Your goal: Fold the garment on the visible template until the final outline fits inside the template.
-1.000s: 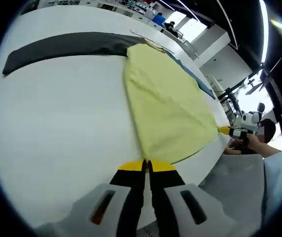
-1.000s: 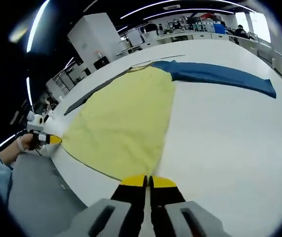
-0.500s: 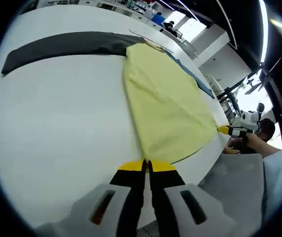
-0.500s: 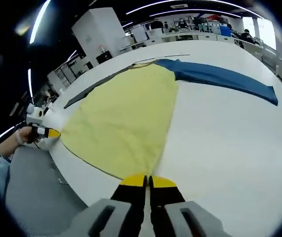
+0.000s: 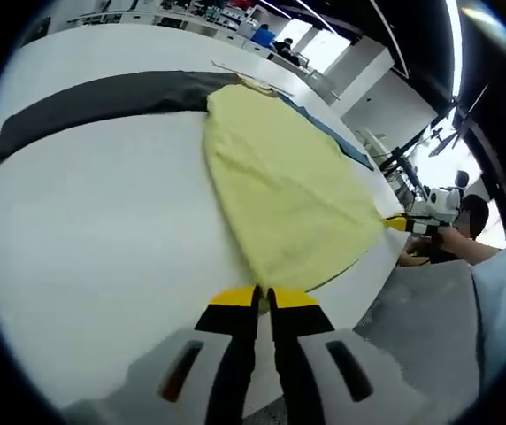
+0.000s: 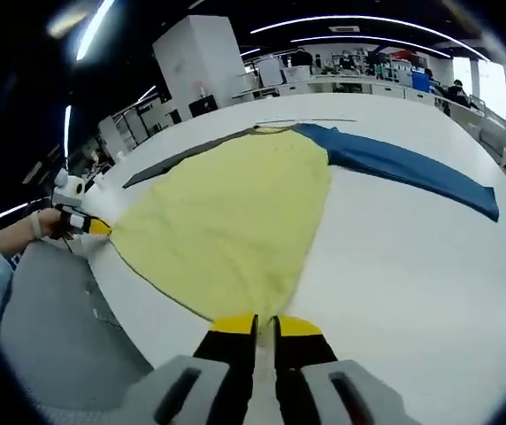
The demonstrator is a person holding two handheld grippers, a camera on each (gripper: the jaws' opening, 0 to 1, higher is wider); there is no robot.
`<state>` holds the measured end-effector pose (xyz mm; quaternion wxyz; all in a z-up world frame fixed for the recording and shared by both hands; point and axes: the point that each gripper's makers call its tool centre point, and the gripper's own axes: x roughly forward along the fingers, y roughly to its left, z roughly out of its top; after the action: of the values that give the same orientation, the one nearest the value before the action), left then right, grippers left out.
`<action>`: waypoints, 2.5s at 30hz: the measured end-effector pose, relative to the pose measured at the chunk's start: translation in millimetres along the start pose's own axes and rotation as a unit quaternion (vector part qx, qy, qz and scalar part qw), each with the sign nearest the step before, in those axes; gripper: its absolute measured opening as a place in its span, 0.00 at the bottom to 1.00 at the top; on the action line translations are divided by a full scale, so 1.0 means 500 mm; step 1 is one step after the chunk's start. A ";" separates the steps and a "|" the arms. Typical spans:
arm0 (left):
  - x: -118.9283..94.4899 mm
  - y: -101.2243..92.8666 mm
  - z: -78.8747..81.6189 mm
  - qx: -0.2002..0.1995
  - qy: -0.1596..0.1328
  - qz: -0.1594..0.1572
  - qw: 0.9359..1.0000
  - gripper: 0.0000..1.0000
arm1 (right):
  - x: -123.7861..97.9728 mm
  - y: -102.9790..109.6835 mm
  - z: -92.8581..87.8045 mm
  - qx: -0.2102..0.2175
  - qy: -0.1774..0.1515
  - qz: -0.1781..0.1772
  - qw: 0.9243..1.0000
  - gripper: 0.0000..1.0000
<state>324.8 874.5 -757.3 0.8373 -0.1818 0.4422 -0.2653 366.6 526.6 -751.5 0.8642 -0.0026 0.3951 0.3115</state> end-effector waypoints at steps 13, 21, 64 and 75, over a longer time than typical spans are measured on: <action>-0.056 -0.034 0.087 0.108 -0.098 -0.032 0.989 0.48 | -0.011 -0.047 0.050 -0.040 -0.037 -0.029 0.998 0.57; -0.069 -0.049 0.128 0.146 -0.137 -0.040 0.979 0.88 | -0.021 -0.080 0.086 -0.041 -0.065 -0.057 0.995 0.86; -0.041 -0.040 0.177 0.143 -0.203 -0.026 0.968 0.94 | -0.104 -0.415 0.185 0.067 -0.131 -0.236 0.961 0.81; -0.064 -0.033 0.180 0.141 -0.208 -0.012 0.968 0.93 | -0.073 -0.488 0.209 0.095 -0.139 -0.250 0.953 0.75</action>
<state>380.3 887.0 -678.8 0.9246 -0.1185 0.2147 -0.2914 551.3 336.4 -713.6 0.9571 0.0245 0.2855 0.0435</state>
